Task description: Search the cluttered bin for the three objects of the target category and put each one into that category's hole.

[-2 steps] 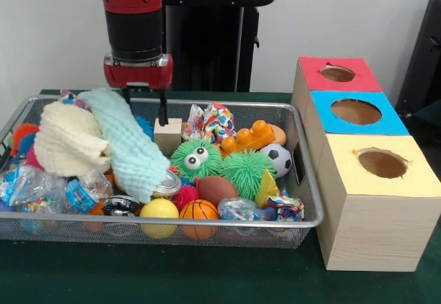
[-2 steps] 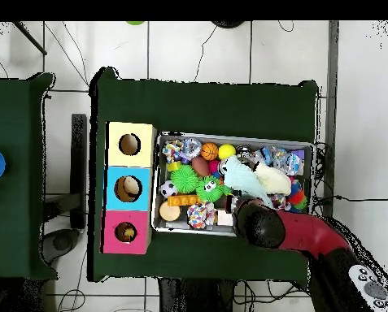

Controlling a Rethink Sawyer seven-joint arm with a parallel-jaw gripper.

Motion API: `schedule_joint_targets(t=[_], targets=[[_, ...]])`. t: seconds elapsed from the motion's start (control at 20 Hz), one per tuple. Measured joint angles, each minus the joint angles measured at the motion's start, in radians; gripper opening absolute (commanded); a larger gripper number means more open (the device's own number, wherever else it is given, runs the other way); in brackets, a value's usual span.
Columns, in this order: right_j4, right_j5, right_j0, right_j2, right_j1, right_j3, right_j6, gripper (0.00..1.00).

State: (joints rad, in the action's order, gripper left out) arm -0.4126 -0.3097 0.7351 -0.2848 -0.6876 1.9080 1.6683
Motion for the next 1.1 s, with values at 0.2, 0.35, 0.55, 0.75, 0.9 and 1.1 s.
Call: schedule_joint_targets(t=[0.2, 0.35, 0.55, 0.75, 0.9, 1.1], targets=[[0.023, 0.015, 0.0, -0.011, -0.011, 0.01, 0.0, 1.0], [0.04, 0.032, 0.0, -0.016, -0.019, 0.021, 0.0, 1.0], [0.057, 0.053, -0.001, -0.017, -0.021, 0.035, 0.0, 1.0], [0.065, 0.068, -0.009, -0.017, -0.02, 0.045, 0.0, 1.0], [0.069, 0.082, -0.027, -0.017, -0.019, 0.048, 0.0, 1.0], [0.08, 0.11, -0.067, -0.016, -0.016, 0.048, 0.0, 1.0]])
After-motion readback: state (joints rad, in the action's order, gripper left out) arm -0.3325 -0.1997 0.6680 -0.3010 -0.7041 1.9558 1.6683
